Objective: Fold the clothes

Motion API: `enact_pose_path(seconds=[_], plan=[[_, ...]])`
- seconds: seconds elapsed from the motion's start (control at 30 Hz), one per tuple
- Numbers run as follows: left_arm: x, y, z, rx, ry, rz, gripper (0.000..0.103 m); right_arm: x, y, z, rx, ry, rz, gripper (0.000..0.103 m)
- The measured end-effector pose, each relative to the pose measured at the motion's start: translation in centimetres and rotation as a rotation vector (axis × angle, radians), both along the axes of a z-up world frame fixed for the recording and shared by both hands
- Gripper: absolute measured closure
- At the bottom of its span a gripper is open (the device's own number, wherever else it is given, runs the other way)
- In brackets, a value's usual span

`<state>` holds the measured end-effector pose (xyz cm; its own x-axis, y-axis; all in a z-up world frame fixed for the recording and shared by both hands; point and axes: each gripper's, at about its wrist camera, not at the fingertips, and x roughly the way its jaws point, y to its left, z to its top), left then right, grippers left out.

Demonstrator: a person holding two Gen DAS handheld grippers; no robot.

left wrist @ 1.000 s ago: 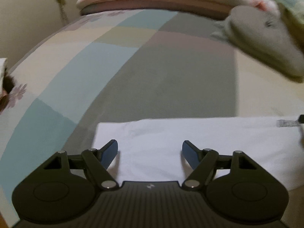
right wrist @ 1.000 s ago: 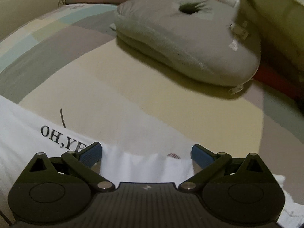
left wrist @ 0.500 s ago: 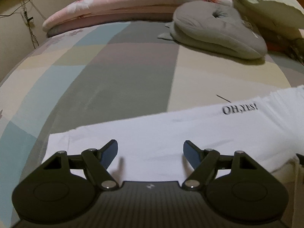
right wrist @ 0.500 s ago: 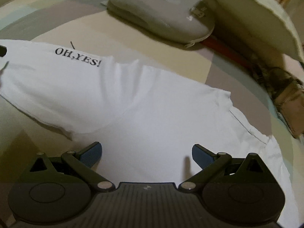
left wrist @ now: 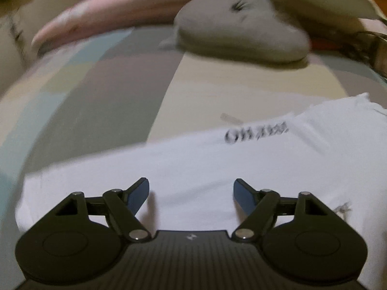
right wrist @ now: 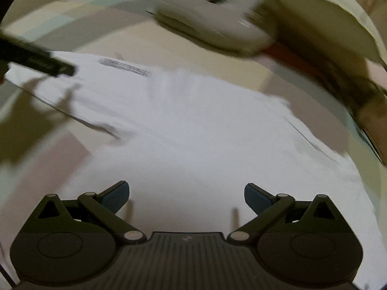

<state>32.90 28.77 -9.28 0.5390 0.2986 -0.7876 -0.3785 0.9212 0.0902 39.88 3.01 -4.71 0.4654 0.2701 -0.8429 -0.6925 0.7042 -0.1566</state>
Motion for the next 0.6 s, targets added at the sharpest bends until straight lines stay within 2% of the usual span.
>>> enact_pose_path(seconds=[0.1,0.2,0.33,0.4,0.53,0.6], plan=[[-2.1,-0.3,-1.1,-0.033,0.018,0.036,0.023,0.4,-2.3,-0.6,-0.027,0.000,-0.048,0.000],[-3.8,-0.3,-0.6,-0.059,0.020,0.046,0.022,0.9,-3.4,-2.1,-0.062,0.035,-0.080,0.000],[-3.6,0.6,1.0,-0.037,-0.026,0.045,0.022,1.5,-4.4,-2.8,0.005,0.099,-0.155,0.000],[-2.8,2.2,0.9,-0.025,-0.039,0.086,0.022,1.8,-4.5,-2.9,0.021,0.119,-0.176,0.000],[-3.0,5.0,-0.8,-0.089,-0.014,0.209,0.022,1.5,-4.3,-3.0,0.023,0.122,-0.173,0.000],[-4.3,4.5,-0.7,-0.092,-0.004,0.186,0.021,1.4,-4.4,-3.0,0.027,0.127,-0.170,0.000]])
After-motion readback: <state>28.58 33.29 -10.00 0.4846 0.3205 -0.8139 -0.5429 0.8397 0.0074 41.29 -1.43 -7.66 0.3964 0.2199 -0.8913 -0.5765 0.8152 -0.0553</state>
